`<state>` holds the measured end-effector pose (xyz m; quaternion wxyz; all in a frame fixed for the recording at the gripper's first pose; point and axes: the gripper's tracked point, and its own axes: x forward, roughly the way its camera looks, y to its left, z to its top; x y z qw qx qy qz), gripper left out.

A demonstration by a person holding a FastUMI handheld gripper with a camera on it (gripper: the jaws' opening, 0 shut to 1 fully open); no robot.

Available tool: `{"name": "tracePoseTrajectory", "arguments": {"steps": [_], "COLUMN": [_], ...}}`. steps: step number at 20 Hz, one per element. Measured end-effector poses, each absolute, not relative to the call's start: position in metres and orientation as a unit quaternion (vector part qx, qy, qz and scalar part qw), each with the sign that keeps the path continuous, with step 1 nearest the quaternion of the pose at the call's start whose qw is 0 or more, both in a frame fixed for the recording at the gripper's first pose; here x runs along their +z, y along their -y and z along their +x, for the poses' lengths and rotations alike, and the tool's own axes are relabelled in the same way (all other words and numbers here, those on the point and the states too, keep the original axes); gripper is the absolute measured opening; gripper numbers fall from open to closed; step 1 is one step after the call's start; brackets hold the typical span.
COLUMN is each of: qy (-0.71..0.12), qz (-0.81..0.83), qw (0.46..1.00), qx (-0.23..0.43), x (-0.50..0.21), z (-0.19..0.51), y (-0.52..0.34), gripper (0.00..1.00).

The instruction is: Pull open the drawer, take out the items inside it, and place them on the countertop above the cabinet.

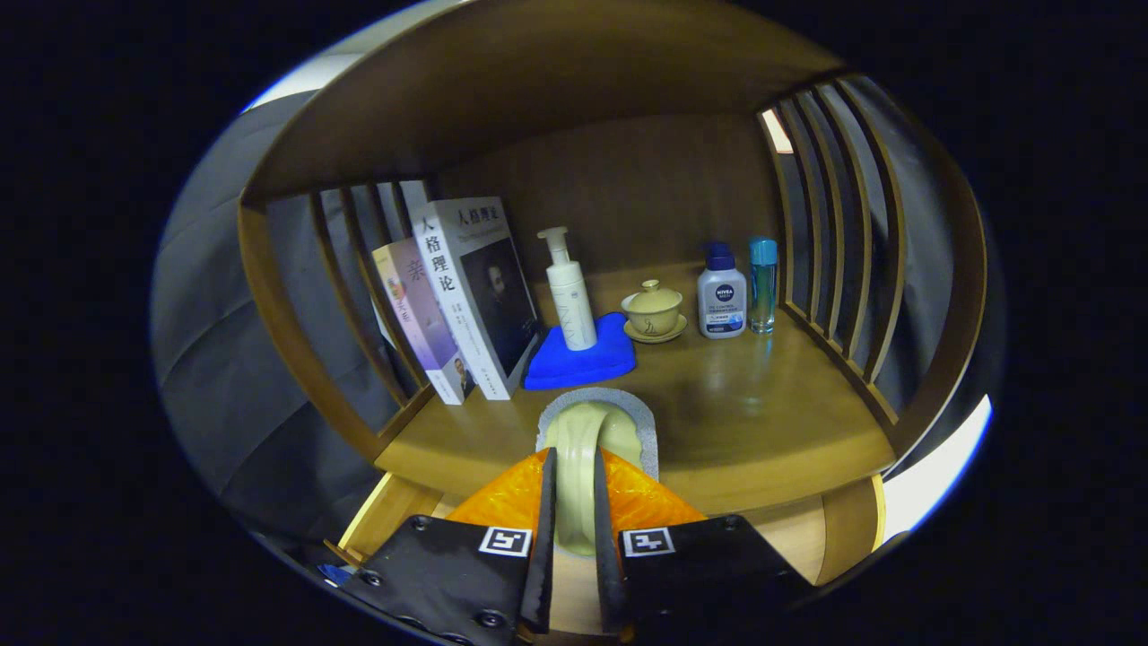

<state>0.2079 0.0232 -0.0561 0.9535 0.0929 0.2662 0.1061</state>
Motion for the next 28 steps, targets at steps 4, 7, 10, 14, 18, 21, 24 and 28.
{"name": "tracePoseTrajectory", "arguments": {"steps": [4, 7, 10, 14, 18, 21, 24, 28], "qy": [-0.278, -0.294, -0.290, -0.289, -0.254, -0.208, -0.161, -0.118], "qz": [0.102, 0.105, 0.115, 0.111, 0.082, 0.047, 0.037, 0.046], "qw": [0.951, 0.947, 0.948, 0.949, 0.962, 0.975, 0.985, 0.990], "qx": [0.084, 0.077, 0.068, 0.063, 0.060, 0.055, 0.055, 0.054], "x": [-0.067, -0.081, -0.083, -0.087, -0.080, -0.063, -0.050, -0.037], "z": [0.234, 0.247, 0.258, 0.264, 0.263, 0.248, 0.219, 0.180], "y": [-0.019, -0.020, -0.019, -0.016, -0.012, -0.004, -0.005, -0.008], "gripper": [0.23, 0.23, 0.23, 0.36, 0.86, 1.00, 0.98, 0.98]}}
